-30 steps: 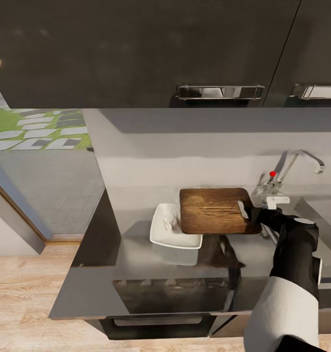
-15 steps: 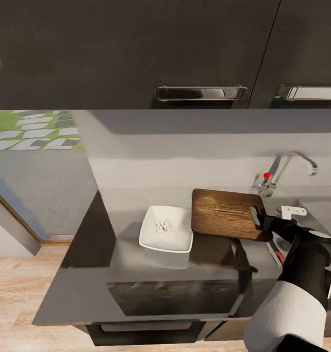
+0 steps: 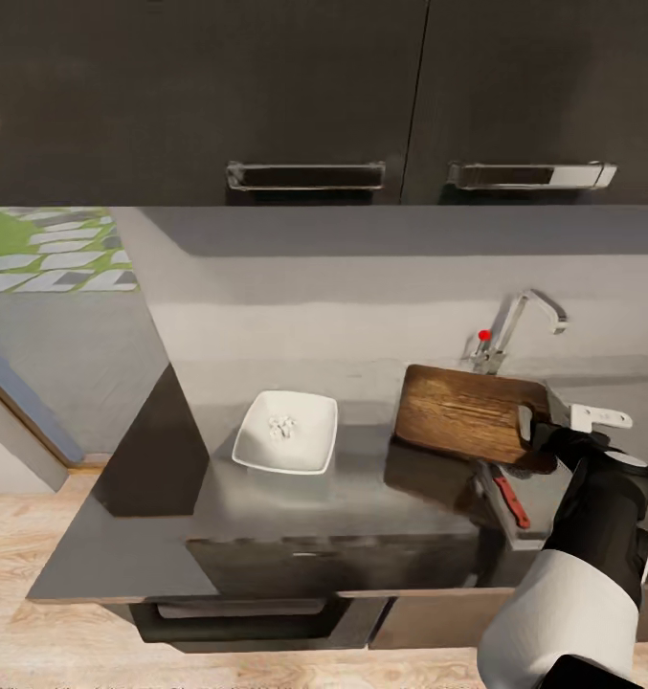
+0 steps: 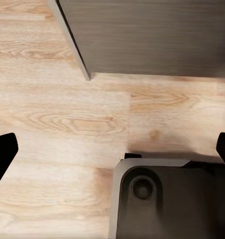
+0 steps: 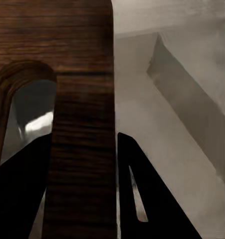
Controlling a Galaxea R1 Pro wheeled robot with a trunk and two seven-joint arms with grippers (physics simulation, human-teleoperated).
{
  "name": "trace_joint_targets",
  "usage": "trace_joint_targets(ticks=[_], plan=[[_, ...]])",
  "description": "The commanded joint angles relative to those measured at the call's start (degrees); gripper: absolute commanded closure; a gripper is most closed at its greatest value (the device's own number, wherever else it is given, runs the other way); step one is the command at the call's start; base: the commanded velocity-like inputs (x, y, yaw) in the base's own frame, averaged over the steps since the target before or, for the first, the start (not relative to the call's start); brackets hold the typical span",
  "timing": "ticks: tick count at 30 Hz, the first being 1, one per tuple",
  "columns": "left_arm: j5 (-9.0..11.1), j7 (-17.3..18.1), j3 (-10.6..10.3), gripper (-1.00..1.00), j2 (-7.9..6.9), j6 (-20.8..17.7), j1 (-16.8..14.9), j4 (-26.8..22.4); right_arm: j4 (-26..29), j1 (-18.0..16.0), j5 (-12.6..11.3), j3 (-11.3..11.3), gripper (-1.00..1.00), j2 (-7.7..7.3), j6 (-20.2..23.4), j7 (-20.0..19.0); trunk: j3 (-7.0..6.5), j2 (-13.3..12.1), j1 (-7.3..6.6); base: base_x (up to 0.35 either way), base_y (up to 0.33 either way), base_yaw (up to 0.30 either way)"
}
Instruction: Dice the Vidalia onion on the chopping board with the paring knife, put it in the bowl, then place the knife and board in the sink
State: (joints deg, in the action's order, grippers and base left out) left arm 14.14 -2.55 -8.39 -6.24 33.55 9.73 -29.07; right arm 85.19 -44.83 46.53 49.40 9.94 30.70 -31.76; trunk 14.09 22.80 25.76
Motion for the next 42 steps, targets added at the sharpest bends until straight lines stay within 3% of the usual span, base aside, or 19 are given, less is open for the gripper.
trace_joint_targets(ticks=[1,6,11,13,17,24,26,31,39,40,42], plan=[[0.5,-0.3,-0.5,-1.00,-0.09,0.1,0.0,-0.1,-0.2,-0.1,-1.4,0.1,1.00,0.05,0.3,2.0,0.10,0.1,0.02,-0.092,-0.275,0.000],[0.5,-0.3,-0.5,-1.00,-0.09,0.1,0.0,-0.1,-4.0,-0.1,-7.7,-0.2,1.00,0.05,0.1,17.6,0.10,0.1,0.02,-0.084,-0.275,0.000],[0.5,-0.3,-0.5,-1.00,-0.09,0.1,0.0,-0.1,-8.9,-0.1,-9.7,-0.3,1.00,0.05,-5.3,27.5,0.10,0.1,0.02,-0.079,-0.275,0.000],[0.5,-0.3,-0.5,-1.00,-0.09,0.1,0.0,-0.1,-10.3,-0.1,-11.5,-0.3,1.00,0.05,-7.4,32.3,0.10,0.1,0.02,-0.028,-0.210,0.000],[0.5,-0.3,-0.5,-1.00,-0.09,0.1,0.0,-0.1,-13.6,-0.1,-18.4,-0.5,1.00,0.05,-10.7,41.9,0.10,0.1,0.02,-0.006,-0.052,0.000],[0.5,-0.3,-0.5,-1.00,-0.09,0.1,0.0,-0.2,-20.3,-0.1,-20.0,-4.5,1.00,0.05,-15.0,50.8,0.10,0.1,0.02,0.040,-0.003,0.000],[0.5,-0.3,-0.5,-1.00,-0.09,0.1,0.0,-0.3,-20.9,-0.1,-21.0,-4.7,1.00,0.05,-15.8,52.6,0.10,0.1,0.02,0.244,0.000,0.000],[0.5,-0.3,-0.5,-1.00,-0.09,0.1,0.0,-0.3,-21.4,-0.1,-28.4,-4.9,1.00,0.05,-19.2,59.0,0.10,0.1,0.02,0.286,0.000,0.000],[0.5,-0.3,-0.5,-1.00,-0.09,0.1,0.0,-0.3,-23.3,-0.1,-30.3,-4.8,1.00,0.05,-20.2,62.2,0.10,0.1,0.02,0.073,0.000,0.000],[0.5,-0.3,-0.5,-1.00,-0.09,0.1,0.0,-0.3,-24.1,-0.1,-31.9,-4.7,1.00,0.05,-20.7,63.0,0.10,0.1,0.02,0.003,0.000,0.000],[0.5,-0.3,-0.5,-1.00,-0.09,0.1,0.0,-0.3,-24.9,-0.1,-37.9,-4.7,1.00,0.05,-23.4,64.5,0.10,0.1,0.02,0.001,0.000,0.000]])
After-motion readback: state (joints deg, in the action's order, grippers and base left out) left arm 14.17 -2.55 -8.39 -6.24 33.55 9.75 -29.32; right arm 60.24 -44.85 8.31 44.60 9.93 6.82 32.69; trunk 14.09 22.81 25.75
